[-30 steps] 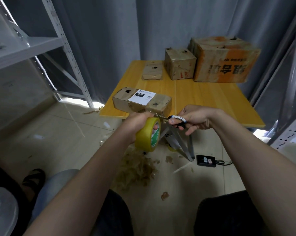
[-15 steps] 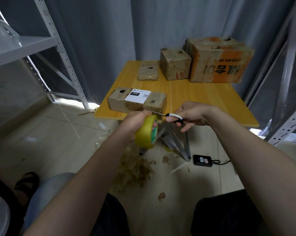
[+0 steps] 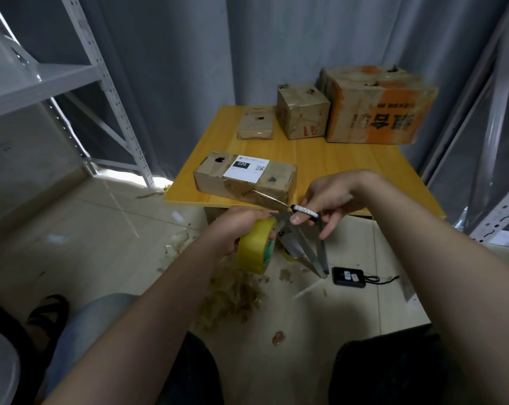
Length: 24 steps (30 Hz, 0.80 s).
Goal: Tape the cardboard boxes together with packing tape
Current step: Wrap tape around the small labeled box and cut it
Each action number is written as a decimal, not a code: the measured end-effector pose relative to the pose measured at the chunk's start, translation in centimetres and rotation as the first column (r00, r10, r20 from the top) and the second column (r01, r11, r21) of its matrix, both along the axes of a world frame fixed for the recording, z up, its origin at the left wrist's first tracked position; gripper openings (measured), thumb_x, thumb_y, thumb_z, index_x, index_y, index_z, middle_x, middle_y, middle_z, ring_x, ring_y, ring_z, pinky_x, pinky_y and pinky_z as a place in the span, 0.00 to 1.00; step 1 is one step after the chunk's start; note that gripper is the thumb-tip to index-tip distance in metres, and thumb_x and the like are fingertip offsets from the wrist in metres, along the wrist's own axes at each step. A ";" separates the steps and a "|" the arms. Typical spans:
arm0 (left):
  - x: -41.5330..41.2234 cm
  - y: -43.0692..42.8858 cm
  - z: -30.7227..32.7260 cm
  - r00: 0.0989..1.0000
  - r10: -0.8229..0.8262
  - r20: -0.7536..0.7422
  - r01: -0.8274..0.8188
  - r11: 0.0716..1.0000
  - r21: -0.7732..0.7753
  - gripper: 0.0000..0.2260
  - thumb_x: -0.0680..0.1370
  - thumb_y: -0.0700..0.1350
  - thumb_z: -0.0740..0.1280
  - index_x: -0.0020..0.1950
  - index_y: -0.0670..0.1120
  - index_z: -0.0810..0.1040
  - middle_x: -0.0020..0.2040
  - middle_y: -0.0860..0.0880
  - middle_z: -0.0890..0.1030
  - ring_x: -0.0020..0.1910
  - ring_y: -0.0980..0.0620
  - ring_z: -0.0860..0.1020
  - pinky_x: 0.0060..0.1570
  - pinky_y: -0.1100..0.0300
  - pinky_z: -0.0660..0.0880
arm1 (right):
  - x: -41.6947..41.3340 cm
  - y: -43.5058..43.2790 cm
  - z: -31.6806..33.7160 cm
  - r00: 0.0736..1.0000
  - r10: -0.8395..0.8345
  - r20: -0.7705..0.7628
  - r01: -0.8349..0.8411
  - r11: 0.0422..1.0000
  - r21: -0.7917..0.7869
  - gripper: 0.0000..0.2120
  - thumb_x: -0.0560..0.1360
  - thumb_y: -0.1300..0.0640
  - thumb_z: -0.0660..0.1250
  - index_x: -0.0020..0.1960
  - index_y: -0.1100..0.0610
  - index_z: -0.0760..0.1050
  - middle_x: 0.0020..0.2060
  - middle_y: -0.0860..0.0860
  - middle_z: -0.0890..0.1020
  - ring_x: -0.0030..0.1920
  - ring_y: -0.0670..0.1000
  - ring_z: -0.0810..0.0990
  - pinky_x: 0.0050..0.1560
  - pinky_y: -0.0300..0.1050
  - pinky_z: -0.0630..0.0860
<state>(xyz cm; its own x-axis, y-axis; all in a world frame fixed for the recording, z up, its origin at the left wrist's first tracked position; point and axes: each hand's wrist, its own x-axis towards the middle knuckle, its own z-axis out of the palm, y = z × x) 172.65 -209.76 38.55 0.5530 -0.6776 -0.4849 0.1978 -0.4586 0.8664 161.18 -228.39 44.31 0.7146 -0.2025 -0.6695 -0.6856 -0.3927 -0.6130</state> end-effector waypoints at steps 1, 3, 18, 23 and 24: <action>0.0 0.0 -0.1 1.000 0.003 0.007 -0.003 1.000 -0.006 0.07 0.83 0.47 0.68 0.57 0.45 0.82 0.45 0.39 0.87 0.41 0.42 0.84 0.59 0.44 0.80 | -0.2 0.2 0.3 1.000 0.013 -0.014 -0.012 1.000 0.009 0.32 0.65 0.49 0.81 0.59 0.70 0.79 0.46 0.59 0.74 0.32 0.47 0.71 0.52 0.55 0.86; 0.0 0.0 -0.4 0.999 0.026 0.025 -0.025 0.999 -0.022 0.06 0.83 0.48 0.68 0.56 0.48 0.82 0.44 0.40 0.88 0.41 0.43 0.85 0.53 0.47 0.83 | -0.5 0.3 0.8 1.000 0.010 -0.010 -0.009 0.999 0.054 0.29 0.67 0.45 0.79 0.57 0.65 0.78 0.44 0.57 0.76 0.31 0.47 0.72 0.53 0.56 0.86; -1.4 -4.1 -2.3 0.959 0.240 -0.148 -0.254 0.963 -0.088 0.21 0.84 0.56 0.66 0.62 0.37 0.80 0.39 0.40 0.85 0.28 0.46 0.82 0.29 0.56 0.79 | -3.0 -1.0 -2.8 0.998 0.055 0.021 -0.057 0.816 0.576 0.39 0.66 0.27 0.72 0.58 0.60 0.76 0.44 0.54 0.81 0.31 0.45 0.79 0.40 0.46 0.86; -1.5 -3.6 -1.5 0.980 0.112 -0.162 -0.121 0.992 -0.044 0.16 0.85 0.49 0.65 0.66 0.38 0.78 0.38 0.40 0.85 0.28 0.47 0.83 0.27 0.58 0.80 | -3.8 -2.8 -2.6 0.855 -0.404 0.325 0.007 0.636 0.772 0.33 0.66 0.40 0.82 0.60 0.61 0.76 0.46 0.55 0.81 0.34 0.47 0.81 0.35 0.42 0.84; -1.7 -3.0 -1.2 0.986 0.055 -0.159 -0.060 0.998 -0.027 0.14 0.85 0.47 0.65 0.65 0.38 0.78 0.39 0.40 0.86 0.30 0.46 0.84 0.28 0.57 0.80 | -3.6 -3.4 -2.2 0.771 -0.522 0.366 0.070 0.639 0.766 0.30 0.70 0.40 0.79 0.60 0.60 0.76 0.49 0.55 0.81 0.33 0.46 0.80 0.35 0.42 0.83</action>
